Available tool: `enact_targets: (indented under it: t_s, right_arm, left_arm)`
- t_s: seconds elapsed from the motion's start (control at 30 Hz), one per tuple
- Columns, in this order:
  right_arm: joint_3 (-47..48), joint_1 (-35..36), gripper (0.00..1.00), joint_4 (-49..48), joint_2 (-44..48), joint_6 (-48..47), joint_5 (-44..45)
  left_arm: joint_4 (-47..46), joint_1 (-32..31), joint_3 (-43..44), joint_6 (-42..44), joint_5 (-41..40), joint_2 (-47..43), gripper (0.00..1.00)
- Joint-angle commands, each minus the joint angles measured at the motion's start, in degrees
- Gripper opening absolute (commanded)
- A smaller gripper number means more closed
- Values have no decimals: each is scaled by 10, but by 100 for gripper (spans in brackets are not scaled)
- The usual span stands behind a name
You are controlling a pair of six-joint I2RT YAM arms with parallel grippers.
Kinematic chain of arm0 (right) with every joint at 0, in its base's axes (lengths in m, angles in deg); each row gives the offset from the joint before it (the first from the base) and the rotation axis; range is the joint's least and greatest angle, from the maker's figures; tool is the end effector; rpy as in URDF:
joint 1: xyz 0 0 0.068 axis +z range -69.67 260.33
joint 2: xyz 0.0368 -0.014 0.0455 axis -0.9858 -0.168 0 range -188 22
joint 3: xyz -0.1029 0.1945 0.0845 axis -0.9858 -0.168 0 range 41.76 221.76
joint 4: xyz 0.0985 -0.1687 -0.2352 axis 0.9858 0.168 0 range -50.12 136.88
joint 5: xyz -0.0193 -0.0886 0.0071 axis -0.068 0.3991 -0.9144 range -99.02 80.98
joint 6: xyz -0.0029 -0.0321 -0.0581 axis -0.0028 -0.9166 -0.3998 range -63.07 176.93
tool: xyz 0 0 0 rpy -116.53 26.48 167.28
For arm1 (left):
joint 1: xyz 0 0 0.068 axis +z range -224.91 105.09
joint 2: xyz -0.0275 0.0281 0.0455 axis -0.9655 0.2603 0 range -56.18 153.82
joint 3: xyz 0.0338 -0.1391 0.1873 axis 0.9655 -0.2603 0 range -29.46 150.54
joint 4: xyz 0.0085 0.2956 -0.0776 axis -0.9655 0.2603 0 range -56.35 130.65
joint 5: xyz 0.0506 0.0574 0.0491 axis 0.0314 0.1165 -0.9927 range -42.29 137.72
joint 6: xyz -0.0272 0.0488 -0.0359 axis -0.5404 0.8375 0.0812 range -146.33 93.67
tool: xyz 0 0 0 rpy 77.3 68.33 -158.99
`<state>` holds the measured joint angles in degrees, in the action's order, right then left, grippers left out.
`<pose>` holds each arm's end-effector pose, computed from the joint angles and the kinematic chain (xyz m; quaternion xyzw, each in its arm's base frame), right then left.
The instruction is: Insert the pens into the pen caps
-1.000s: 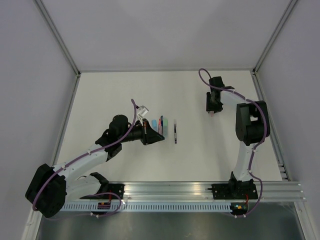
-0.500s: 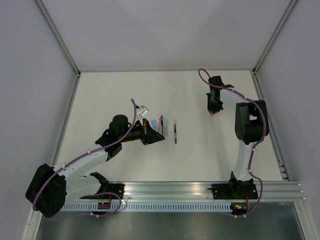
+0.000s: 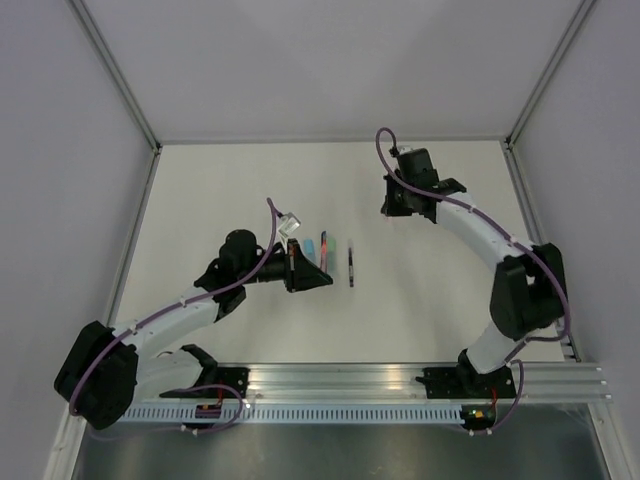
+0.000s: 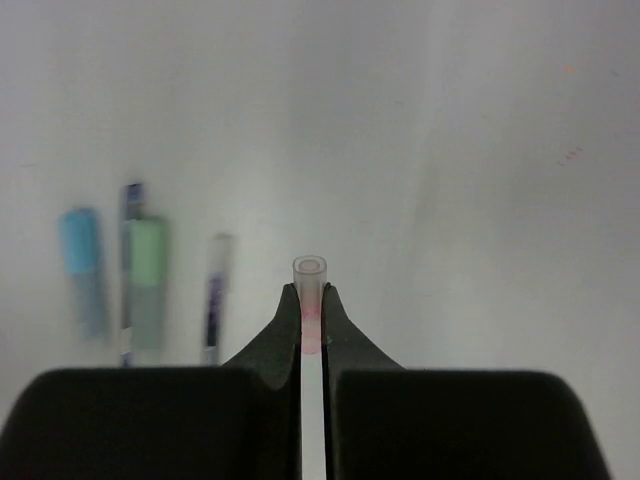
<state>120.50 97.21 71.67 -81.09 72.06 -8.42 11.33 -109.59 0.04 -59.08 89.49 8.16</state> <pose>0.4138 0.1250 0.1623 -0.0131 0.9565 0.0755 0.2813 0.2322 -0.2035 0.1747 0.2353 0.7249 -0.5558 0.3319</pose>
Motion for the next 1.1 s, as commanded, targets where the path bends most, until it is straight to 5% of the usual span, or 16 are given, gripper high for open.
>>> enact_targets:
  t_s: [0.0,0.2,0.67,1.07]
  right_arm:
    - [-72,74,0,-149,181,57,-60]
    - [-305,188,0,-466,424,164,-71]
    - [-372,260,0,-610,422,263,-108]
    - [-378,308,0,-595,433,261,-79]
  left_arm:
    - [-95,0,-14,-41,66,7,2]
    - [-242,-4,-40,-118,134,14,2]
    - [-236,-5,-41,-112,137,1,2]
    - [-227,-5,-41,-104,136,-4,2]
